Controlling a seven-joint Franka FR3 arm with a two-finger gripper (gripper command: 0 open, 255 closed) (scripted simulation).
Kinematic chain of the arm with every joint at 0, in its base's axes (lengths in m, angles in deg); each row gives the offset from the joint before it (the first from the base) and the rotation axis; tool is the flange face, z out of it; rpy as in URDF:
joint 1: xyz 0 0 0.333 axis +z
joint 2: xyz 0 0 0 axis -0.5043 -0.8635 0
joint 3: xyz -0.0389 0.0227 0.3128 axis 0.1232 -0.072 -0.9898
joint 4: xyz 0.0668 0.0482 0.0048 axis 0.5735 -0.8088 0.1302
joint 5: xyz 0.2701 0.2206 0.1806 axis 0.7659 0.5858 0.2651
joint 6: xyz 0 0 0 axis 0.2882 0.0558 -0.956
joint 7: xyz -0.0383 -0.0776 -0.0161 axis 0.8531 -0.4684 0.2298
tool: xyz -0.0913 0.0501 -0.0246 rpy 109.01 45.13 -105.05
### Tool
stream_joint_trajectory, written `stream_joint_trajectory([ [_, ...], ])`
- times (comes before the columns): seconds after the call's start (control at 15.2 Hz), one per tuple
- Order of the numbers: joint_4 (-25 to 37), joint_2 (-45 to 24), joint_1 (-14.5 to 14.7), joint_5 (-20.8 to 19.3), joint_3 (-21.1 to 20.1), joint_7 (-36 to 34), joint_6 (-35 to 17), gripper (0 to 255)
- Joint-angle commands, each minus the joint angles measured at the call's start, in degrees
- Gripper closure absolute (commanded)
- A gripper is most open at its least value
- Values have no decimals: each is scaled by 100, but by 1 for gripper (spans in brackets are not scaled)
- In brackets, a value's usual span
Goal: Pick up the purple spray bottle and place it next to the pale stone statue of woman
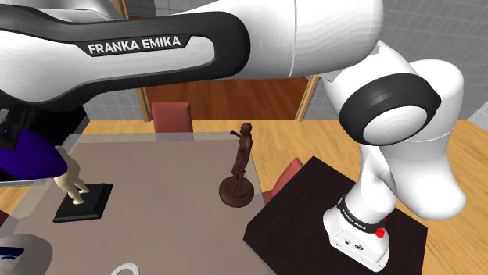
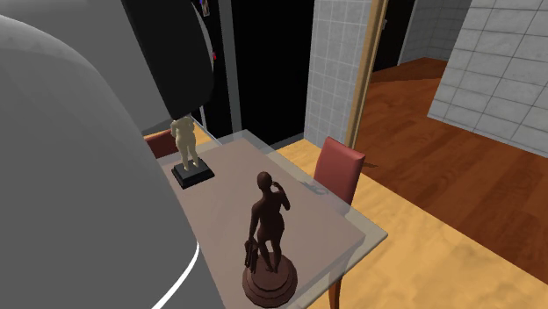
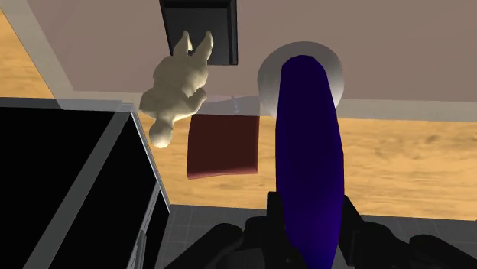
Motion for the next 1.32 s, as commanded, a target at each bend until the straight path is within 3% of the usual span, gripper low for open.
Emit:
stream_joint_trajectory([
  [0.0,-144,-8,4,25,-14,39,-155,255],
  [1.25,-1055,-337,-30,300,-215,387,-1385,255],
])
